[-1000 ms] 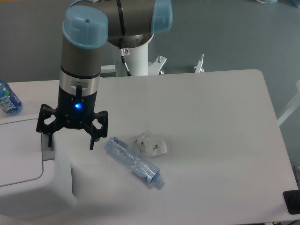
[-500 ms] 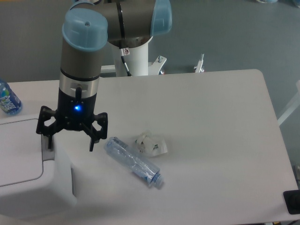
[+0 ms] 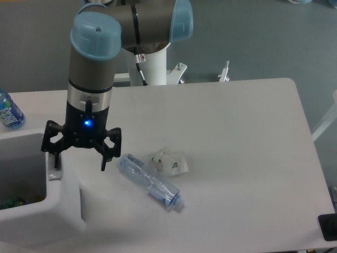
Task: Open the trash can
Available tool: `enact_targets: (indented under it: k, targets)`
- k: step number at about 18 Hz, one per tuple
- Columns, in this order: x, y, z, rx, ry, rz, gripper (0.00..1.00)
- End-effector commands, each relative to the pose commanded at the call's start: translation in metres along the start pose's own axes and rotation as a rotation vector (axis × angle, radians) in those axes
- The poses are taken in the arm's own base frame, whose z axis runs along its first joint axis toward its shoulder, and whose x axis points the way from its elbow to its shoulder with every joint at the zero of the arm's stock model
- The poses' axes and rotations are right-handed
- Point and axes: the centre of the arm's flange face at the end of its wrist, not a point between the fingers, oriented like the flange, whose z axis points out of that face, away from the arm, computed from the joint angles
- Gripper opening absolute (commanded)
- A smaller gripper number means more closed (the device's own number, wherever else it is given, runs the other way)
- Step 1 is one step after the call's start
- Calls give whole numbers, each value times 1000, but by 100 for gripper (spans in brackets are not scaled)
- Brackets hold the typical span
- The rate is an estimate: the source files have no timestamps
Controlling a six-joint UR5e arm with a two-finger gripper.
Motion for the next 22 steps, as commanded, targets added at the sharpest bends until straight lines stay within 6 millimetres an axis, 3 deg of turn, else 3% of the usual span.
enact_targets:
  k: [5,7,11,13,18,22]
  targets:
    - [5,-18,-25,76,-19,28,100]
    - [-3,-28,-39,117,-84,37,100]
    - [-44,-36,-62,132,-274,69,100]
    - [-77,-37,-75,114,-329,100,100]
    - [-143,-16,-101,-129,-432,348,100]
    - [-184,-1,-125,-209,-432,475,100]
